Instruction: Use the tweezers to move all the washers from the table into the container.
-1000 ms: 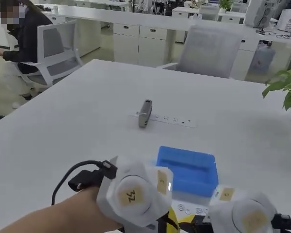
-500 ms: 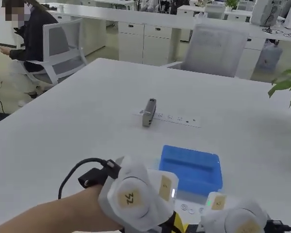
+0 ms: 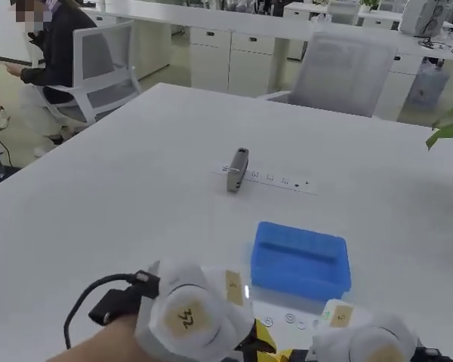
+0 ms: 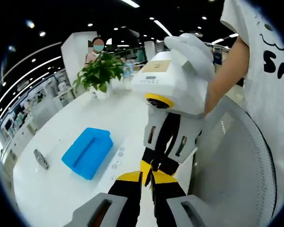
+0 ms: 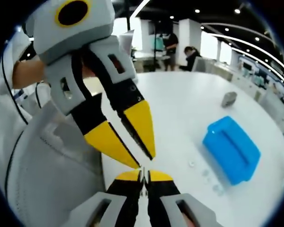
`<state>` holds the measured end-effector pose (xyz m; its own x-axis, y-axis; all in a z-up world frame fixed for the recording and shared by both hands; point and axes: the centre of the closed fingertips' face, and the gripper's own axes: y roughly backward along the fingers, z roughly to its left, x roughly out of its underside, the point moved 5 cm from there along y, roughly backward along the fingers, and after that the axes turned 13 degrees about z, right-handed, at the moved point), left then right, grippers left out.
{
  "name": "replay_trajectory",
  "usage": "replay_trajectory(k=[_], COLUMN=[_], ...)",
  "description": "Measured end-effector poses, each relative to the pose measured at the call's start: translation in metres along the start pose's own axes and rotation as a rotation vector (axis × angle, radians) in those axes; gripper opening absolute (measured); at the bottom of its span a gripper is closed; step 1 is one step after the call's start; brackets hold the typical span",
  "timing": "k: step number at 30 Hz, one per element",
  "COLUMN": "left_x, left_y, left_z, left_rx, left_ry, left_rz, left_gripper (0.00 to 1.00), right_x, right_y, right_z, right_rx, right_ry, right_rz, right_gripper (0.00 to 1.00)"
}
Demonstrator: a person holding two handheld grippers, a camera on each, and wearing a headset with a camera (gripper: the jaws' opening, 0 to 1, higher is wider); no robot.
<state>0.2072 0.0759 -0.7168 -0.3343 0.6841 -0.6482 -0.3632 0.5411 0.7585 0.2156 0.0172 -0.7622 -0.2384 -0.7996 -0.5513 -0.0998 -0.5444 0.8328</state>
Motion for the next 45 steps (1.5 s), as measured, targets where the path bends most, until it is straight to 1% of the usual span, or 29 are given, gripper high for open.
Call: replay_trajectory(k=[1,2,3,4,6,7,8,9,11,12,13,15,16,17,18,19,20,22,24,25,27,30,34,37,38,41,43,45], left_x=[0.002,0.007,0.011,0.018,0.029,0.039,0.046,0.055,0.064,0.069,0.073,0.079,0.082,0.084,0.086,0.086,0.085,0.084,0.085,0.086,0.088,0.091,0.095,0.095,0.095,0.094,0.095,0.095], left_y=[0.002,0.007,0.011,0.018,0.028,0.035,0.041,0.047,0.057,0.066,0.070,0.073,0.075,0.076,0.078,0.078,0.078,0.077,0.076,0.076,0.077,0.079,0.080,0.079,0.078,0.076,0.075,0.075], left_z=[0.002,0.008,0.011,0.016,0.025,0.030,0.035,0.039,0.046,0.051,0.052,0.053,0.054,0.055,0.056,0.057,0.057,0.057,0.057,0.057,0.058,0.060,0.061,0.061,0.061,0.060,0.060,0.060], left_rx=[-0.015,-0.063,-0.087,-0.132,-0.228,-0.282,-0.333,-0.394,-0.481,-0.567,-0.596,-0.637,-0.680,-0.709,-0.751,-0.768,-0.781,-0.798,-0.798,-0.791,-0.789,-0.792,-0.792,-0.779,-0.774,-0.770,-0.768,-0.771], left_ry=[0.046,0.132,0.187,0.246,0.332,0.382,0.417,0.464,0.485,0.501,0.522,0.552,0.554,0.554,0.553,0.550,0.547,0.534,0.531,0.538,0.548,0.574,0.608,0.622,0.623,0.612,0.602,0.594], left_rz=[-0.018,-0.046,-0.060,-0.076,-0.104,-0.107,-0.109,-0.112,-0.132,-0.158,-0.161,-0.150,-0.140,-0.118,-0.101,-0.092,-0.094,-0.081,-0.076,-0.071,-0.079,-0.078,-0.080,-0.085,-0.085,-0.072,-0.058,-0.049], left_gripper=[0.10,0.13,0.15,0.18,0.27,0.31,0.37,0.42,0.51,0.54,0.57,0.66,0.72,0.79,0.83,0.86,0.88,0.91,0.93,0.94,0.95,0.96,0.99,0.99,0.99,0.98,0.98,0.98], right_x=[0.000,0.001,0.000,0.000,-0.002,-0.003,-0.004,-0.006,-0.009,-0.011,-0.013,-0.016,-0.019,-0.021,-0.024,-0.026,-0.028,-0.032,-0.035,-0.037,-0.039,-0.041,-0.043,-0.043,-0.043,-0.042,-0.038,-0.037], right_y=[0.001,0.001,0.002,0.003,0.007,0.008,0.010,0.011,0.014,0.016,0.017,0.020,0.021,0.021,0.022,0.023,0.023,0.022,0.019,0.018,0.014,0.009,-0.002,-0.006,-0.008,-0.013,-0.018,-0.021], right_z=[-0.001,-0.003,-0.005,-0.007,-0.012,-0.014,-0.019,-0.021,-0.029,-0.033,-0.038,-0.046,-0.052,-0.056,-0.062,-0.066,-0.070,-0.080,-0.088,-0.091,-0.094,-0.100,-0.103,-0.106,-0.105,-0.102,-0.104,-0.105], right_rx=[0.001,0.001,0.001,0.002,0.006,0.009,0.011,0.010,0.015,0.020,0.029,0.042,0.050,0.057,0.068,0.072,0.075,0.081,0.102,0.100,0.100,0.118,0.155,0.160,0.155,0.160,0.172,0.165], right_ry=[-0.007,-0.024,-0.038,-0.059,-0.094,-0.109,-0.134,-0.149,-0.173,-0.181,-0.193,-0.204,-0.216,-0.226,-0.239,-0.249,-0.261,-0.283,-0.291,-0.297,-0.302,-0.312,-0.299,-0.310,-0.312,-0.305,-0.302,-0.309], right_rz=[-0.001,-0.002,-0.006,-0.014,-0.026,-0.033,-0.045,-0.051,-0.066,-0.073,-0.080,-0.087,-0.093,-0.100,-0.110,-0.117,-0.124,-0.137,-0.142,-0.148,-0.152,-0.167,-0.168,-0.181,-0.182,-0.180,-0.177,-0.180], right_gripper=[0.01,0.01,0.01,0.01,0.01,0.01,0.01,0.01,0.01,0.01,0.01,0.01,0.01,0.01,0.01,0.01,0.01,0.01,0.01,0.01,0.01,0.01,0.01,0.01,0.01,0.01,0.01,0.01])
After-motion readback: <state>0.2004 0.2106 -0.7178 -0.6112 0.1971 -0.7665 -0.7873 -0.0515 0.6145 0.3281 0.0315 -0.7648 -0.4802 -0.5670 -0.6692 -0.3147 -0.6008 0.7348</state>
